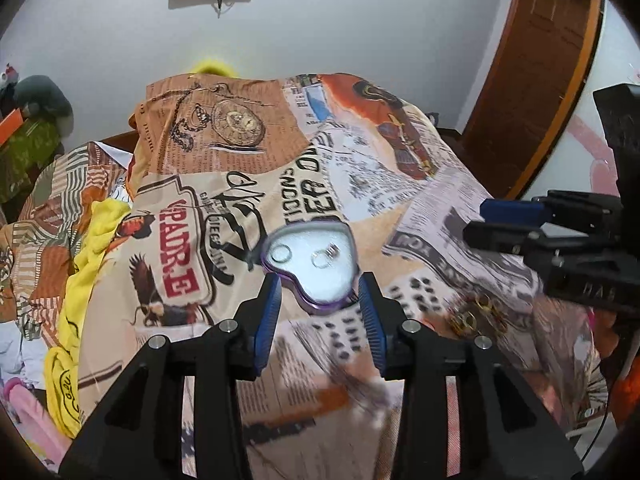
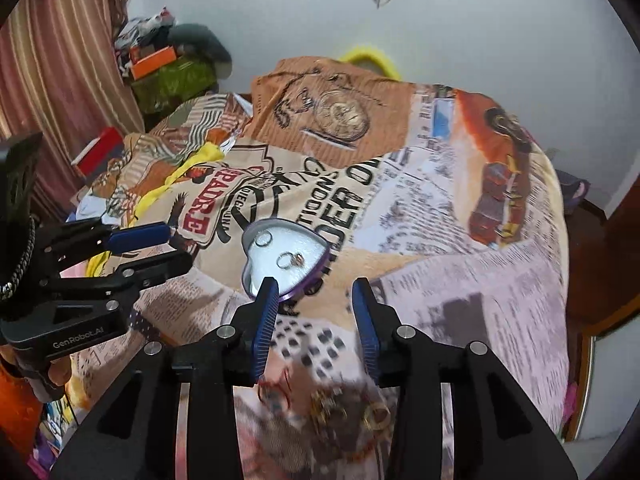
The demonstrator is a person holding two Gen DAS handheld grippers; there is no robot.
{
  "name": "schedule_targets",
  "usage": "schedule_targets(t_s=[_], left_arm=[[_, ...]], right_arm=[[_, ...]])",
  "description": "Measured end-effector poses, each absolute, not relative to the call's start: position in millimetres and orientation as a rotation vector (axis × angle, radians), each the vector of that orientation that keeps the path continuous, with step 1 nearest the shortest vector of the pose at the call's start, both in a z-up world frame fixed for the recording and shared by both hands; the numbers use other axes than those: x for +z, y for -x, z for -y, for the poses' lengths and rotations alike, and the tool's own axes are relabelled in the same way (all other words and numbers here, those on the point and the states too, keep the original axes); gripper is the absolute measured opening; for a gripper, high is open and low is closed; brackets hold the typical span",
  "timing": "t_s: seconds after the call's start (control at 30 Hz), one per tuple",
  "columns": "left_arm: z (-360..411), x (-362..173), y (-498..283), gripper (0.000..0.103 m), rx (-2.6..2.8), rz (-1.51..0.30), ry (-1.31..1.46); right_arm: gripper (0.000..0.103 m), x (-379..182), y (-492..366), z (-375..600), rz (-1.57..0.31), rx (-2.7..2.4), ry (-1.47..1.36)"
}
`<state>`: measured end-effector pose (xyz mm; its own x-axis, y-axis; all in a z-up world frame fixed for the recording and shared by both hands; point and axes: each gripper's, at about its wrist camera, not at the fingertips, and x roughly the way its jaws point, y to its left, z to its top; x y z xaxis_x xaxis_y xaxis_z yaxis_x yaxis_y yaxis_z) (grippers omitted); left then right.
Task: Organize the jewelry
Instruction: 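Withdraw both tools from the tin back to the jewelry pile, then grasp the red beaded string bracelet with the left tool while the right tool grasps a gold ring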
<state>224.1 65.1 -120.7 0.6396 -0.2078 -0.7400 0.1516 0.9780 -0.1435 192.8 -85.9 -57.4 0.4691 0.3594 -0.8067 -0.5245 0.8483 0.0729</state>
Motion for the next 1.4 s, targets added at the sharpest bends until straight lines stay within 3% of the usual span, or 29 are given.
schedule_targets(t_s=[0.6,0.77,1.4], left_arm=[[-7,-153,-193,0.042,-0.302,-0.934,0.046],[13,-166,-197,0.048,-0.327,-0.955,0.008],[29,-193,-210,0.050,-0.353,-0.961,-0.035]], right_arm=[[0.035,-78,-151,159,-0.937,0.432,0.194],[0.035,-98,-146,168,-0.977,0.428,0.205],[0.035,-133,-154,153,-1.040,0.514,0.233]])
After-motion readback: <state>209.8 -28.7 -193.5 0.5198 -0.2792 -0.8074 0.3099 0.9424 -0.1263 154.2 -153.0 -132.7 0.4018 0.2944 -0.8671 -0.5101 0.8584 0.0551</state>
